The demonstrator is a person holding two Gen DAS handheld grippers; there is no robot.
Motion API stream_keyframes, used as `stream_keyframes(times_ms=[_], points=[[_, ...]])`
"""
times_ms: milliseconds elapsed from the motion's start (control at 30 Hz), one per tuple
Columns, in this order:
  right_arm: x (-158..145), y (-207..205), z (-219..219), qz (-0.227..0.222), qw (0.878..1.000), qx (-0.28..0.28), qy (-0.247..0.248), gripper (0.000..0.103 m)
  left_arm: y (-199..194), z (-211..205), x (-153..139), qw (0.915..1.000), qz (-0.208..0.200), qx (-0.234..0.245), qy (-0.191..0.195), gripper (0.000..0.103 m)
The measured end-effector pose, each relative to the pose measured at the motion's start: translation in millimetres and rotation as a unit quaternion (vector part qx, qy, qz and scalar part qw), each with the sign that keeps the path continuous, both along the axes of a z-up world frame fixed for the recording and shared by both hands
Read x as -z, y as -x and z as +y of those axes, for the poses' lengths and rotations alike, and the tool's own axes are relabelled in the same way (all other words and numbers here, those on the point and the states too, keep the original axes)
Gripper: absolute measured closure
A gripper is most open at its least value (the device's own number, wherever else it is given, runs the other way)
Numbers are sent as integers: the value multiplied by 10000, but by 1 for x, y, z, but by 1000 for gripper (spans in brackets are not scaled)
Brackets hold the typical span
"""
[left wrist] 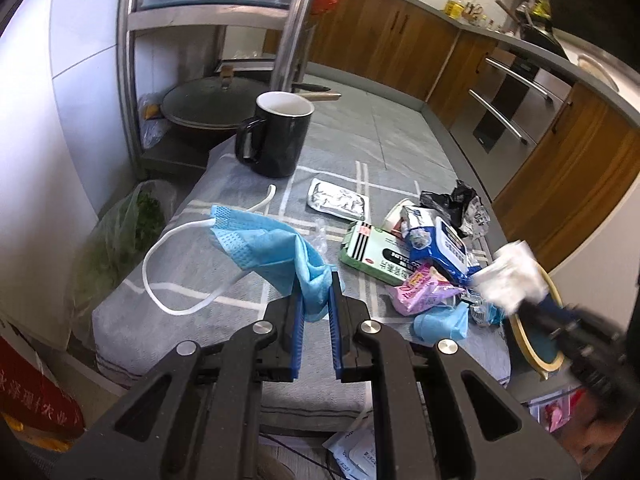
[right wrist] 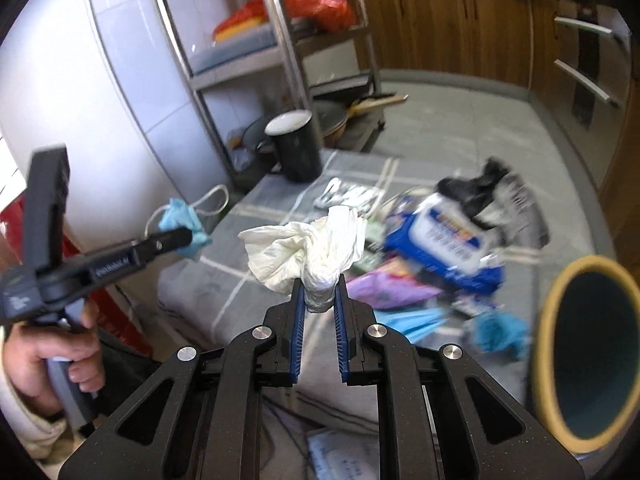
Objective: Collect trash
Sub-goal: 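Carry the mask and tissue in both grippers over the yellow-rimmed bin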
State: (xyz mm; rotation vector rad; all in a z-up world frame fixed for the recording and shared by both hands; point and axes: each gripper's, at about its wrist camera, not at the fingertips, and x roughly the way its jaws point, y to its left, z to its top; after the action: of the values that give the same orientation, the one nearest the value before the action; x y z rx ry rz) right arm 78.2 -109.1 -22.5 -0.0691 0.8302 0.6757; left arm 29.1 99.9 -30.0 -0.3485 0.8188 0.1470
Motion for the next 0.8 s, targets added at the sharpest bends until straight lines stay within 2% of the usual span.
stream_keyframes(times_ms=[300, 600, 800], points=[[-33, 1, -67, -458, 9979, 462, 38, 88, -6, -30, -15, 9988, -218, 408, -140, 93], [-34, -2, -125, -536, 9914, 1167, -251, 88, -18, -75, -30, 9939, -463, 975, -235, 93], [-34, -2, -157, -574, 9856, 1541, -395, 88, -34, -118, -39, 9859, -504, 1566, -296, 93]])
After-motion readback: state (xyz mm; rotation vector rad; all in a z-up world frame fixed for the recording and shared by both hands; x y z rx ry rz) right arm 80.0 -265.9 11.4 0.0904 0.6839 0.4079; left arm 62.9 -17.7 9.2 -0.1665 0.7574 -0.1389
